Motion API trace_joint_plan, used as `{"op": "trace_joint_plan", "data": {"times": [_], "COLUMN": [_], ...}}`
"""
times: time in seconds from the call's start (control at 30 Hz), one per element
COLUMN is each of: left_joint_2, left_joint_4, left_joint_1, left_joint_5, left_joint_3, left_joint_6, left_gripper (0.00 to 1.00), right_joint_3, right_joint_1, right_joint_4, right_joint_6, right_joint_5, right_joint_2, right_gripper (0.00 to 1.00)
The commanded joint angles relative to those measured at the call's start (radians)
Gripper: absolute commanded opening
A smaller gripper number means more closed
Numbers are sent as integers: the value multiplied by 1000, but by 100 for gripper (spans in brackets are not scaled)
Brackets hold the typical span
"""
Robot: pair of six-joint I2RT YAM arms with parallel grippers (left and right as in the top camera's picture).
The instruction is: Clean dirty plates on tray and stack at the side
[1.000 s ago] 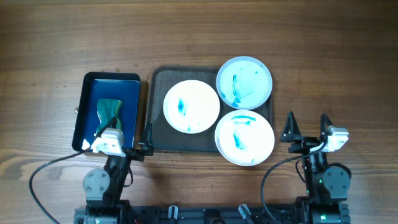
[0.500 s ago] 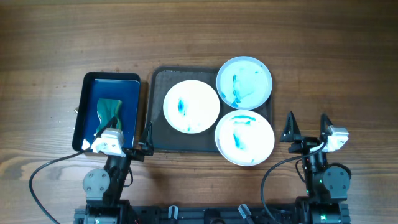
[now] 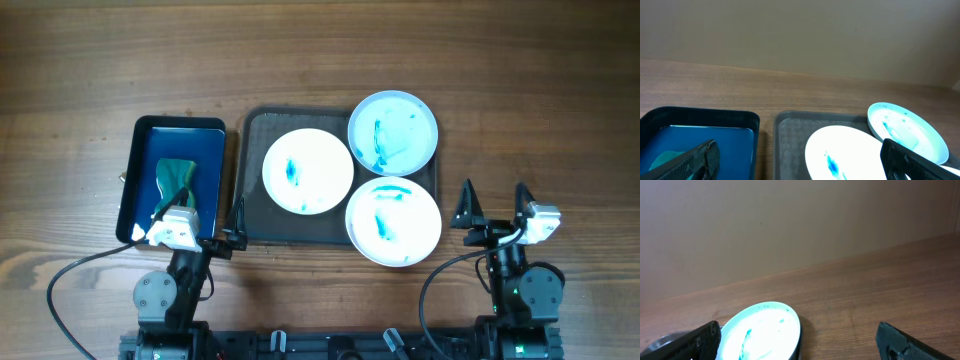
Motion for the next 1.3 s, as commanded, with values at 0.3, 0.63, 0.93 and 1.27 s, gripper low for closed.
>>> {"op": "trace_joint_plan", "data": {"times": [0.3, 0.63, 0.93, 1.27], "left_joint_2": [-7, -7, -7, -7], "left_joint_4": [0, 0, 1, 0], "left_joint_1": [-5, -5, -5, -5], "left_joint_5": [-13, -13, -13, -13], "left_joint_3": [-8, -8, -8, -8], "left_joint_6": [8, 8, 8, 8], "left_gripper": [100, 100, 100, 100], "right_joint_3": [-2, -2, -2, -2], "right_joint_1": [2, 2, 2, 2], "right_joint_4": [3, 2, 2, 2], "right_joint_6": [14, 13, 11, 12], "right_joint_5": [16, -7, -6, -7], "right_joint_2": [6, 6, 6, 6], "right_gripper": [100, 100, 100, 100]}}
